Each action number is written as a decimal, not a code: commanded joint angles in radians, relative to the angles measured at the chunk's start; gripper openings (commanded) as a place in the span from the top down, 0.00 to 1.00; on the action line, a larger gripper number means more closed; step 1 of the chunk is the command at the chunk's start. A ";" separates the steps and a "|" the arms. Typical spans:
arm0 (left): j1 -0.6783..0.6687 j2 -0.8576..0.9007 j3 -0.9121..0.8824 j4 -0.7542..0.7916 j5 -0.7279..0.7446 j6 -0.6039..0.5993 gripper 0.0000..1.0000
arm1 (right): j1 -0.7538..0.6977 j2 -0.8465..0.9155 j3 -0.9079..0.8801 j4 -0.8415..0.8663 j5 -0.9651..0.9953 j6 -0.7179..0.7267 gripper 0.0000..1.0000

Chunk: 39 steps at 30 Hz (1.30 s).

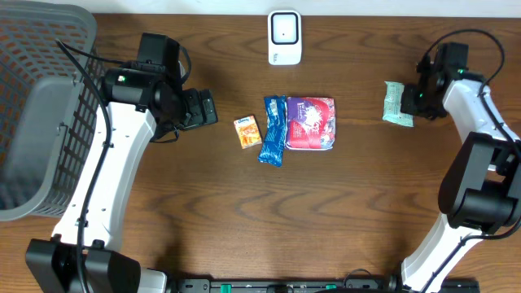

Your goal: Scan the item barcode

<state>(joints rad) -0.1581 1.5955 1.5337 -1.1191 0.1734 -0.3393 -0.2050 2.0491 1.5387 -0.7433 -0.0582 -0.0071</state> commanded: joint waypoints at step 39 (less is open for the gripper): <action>0.005 0.004 0.005 -0.003 -0.010 0.006 0.02 | 0.270 0.003 -0.187 0.148 -0.562 0.219 0.99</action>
<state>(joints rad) -0.1581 1.5955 1.5337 -1.1191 0.1734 -0.3393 0.0681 2.0499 1.3312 -0.5880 -0.6254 0.2058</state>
